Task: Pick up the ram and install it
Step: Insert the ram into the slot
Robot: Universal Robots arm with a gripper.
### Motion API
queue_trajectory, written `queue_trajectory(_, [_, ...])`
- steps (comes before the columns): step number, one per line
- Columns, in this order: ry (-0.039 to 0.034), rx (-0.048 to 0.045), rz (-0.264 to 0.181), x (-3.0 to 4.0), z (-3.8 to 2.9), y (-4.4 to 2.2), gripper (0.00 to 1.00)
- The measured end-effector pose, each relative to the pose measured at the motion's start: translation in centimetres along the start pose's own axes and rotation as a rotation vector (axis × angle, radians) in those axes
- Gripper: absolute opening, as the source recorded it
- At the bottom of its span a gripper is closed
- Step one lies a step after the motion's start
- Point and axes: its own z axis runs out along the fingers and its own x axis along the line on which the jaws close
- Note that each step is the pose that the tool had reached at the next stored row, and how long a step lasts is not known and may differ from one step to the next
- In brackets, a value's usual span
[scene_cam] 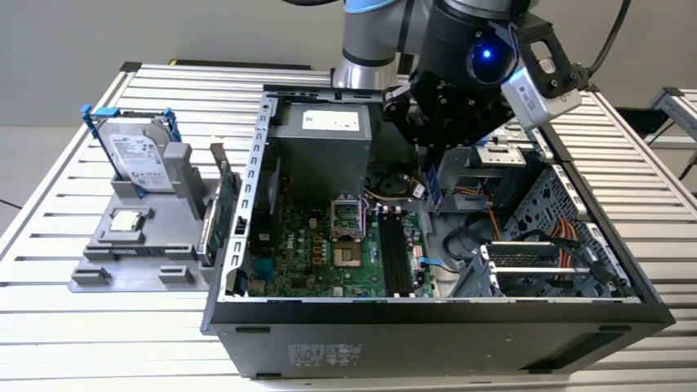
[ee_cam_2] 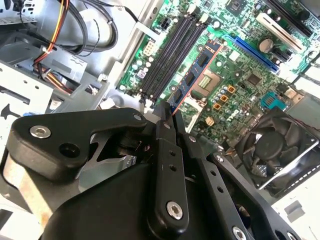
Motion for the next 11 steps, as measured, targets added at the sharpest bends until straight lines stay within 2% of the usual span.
queue_trajectory(11, [0.0000,0.0001,0.000,-0.06,0.61,-0.01,0.00])
